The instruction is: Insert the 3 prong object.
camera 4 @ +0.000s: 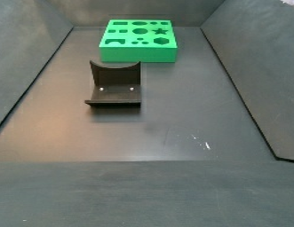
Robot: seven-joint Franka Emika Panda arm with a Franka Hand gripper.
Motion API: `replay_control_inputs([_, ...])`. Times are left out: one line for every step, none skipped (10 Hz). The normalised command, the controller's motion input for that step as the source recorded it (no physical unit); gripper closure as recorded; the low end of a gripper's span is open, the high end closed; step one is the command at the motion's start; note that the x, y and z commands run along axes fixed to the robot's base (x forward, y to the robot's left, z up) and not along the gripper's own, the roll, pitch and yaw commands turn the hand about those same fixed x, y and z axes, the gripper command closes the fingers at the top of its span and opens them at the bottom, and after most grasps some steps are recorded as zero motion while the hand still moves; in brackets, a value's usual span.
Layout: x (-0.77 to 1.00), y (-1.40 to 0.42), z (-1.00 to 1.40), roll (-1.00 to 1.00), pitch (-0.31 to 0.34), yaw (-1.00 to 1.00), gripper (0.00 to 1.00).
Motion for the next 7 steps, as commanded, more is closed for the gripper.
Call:
replay_control_inputs([0.72, 0.65, -1.00, 0.07, -0.004, 0.04, 1.00])
replay_control_inputs([0.68, 0.65, -1.00, 0.08, 0.000, 0.03, 1.00])
replay_control_inputs([0.67, 0.63, -1.00, 0.07, 0.000, 0.01, 1.00])
replay_control_inputs([0.69, 0.62, -1.00, 0.07, 0.000, 0.00, 1.00])
replay_control_inputs([0.58, 0.51, -1.00, 0.10, 0.000, 0.00, 1.00])
replay_control_inputs([0.44, 0.27, -0.95, 0.12, -0.010, 0.00, 1.00])
replay_control_inputs([0.11, 0.02, -0.85, 0.15, -0.110, -0.05, 1.00])
